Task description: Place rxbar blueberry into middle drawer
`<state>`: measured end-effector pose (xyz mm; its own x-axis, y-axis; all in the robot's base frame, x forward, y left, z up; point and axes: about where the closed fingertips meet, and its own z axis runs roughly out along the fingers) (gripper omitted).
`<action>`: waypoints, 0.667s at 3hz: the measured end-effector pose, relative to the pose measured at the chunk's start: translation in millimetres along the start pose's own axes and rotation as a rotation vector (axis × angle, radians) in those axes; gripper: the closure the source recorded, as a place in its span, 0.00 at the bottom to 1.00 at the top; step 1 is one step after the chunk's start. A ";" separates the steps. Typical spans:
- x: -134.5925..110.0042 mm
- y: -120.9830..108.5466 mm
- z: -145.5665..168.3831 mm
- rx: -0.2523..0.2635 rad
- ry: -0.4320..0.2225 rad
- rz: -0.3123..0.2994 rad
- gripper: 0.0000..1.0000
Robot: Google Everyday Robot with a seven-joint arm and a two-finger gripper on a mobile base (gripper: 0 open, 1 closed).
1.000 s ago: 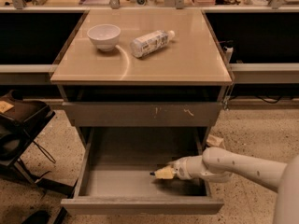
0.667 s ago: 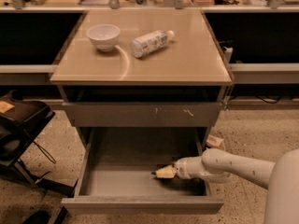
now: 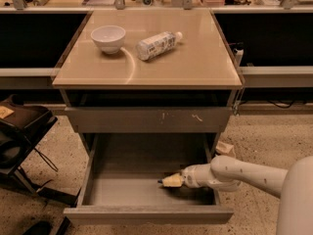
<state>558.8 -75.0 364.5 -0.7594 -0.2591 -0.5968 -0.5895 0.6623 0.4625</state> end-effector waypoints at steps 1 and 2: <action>0.0 0.0 0.0 0.000 0.000 0.000 0.36; 0.0 0.0 0.0 0.000 0.000 0.000 0.10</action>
Offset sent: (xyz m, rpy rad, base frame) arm 0.0000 0.0000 0.0000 0.0000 0.0000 0.0000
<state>558.8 -75.0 364.5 -0.7594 -0.2591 -0.5968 -0.5895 0.6622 0.4625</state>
